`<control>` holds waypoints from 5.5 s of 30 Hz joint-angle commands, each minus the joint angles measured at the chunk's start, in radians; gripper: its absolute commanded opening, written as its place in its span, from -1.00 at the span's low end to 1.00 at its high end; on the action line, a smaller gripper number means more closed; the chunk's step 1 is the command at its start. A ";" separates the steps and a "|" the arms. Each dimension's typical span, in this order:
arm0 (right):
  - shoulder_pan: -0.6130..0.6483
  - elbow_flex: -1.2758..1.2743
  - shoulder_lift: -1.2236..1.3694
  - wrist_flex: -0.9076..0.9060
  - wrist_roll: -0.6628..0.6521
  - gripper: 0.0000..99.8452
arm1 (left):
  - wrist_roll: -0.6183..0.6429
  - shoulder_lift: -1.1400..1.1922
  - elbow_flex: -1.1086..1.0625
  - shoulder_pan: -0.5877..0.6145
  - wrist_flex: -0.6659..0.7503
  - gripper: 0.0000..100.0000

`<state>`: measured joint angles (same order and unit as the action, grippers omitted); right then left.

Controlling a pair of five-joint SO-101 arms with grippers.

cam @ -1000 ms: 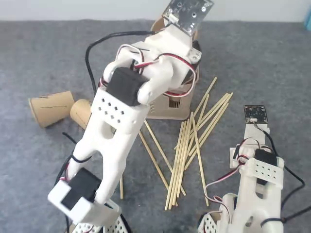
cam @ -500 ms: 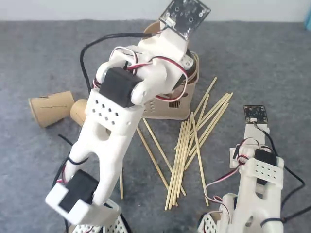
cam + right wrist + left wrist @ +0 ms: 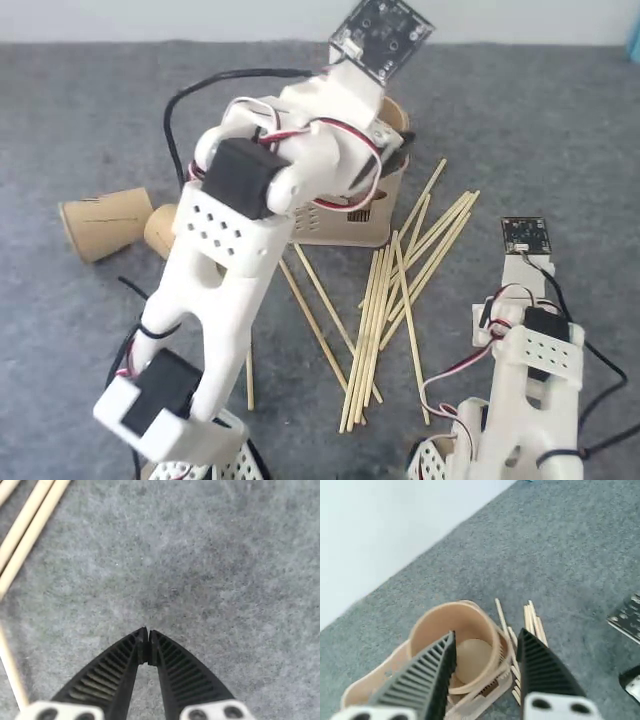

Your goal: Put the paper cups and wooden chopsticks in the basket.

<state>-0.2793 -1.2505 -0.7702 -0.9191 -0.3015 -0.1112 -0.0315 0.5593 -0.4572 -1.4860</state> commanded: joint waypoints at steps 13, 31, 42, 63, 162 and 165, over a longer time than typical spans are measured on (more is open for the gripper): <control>-0.008 0.006 -0.031 0.018 -0.011 -0.98 | 0.143 -0.308 -0.143 0.663 -0.238 -0.67; -0.007 0.005 -0.028 0.013 -0.011 -0.98 | 0.152 -0.542 -1.276 1.097 0.664 -0.67; -0.007 0.005 -0.027 0.010 -0.011 -0.98 | 0.218 -0.161 -1.125 1.208 0.727 -0.66; -0.007 -0.002 -0.031 0.010 -0.012 -0.98 | 0.275 0.107 -0.943 1.152 0.606 -0.67; 0.005 0.000 -0.033 0.010 -0.032 -0.98 | 0.548 0.336 -0.199 0.758 0.397 -0.68; 0.012 -0.003 -0.033 0.010 -0.032 -0.98 | 0.496 0.338 -0.199 0.776 0.348 -0.68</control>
<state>-0.2808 -1.2597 -0.7718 -0.9191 -0.3199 0.4319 0.3168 0.3107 0.2977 -1.0733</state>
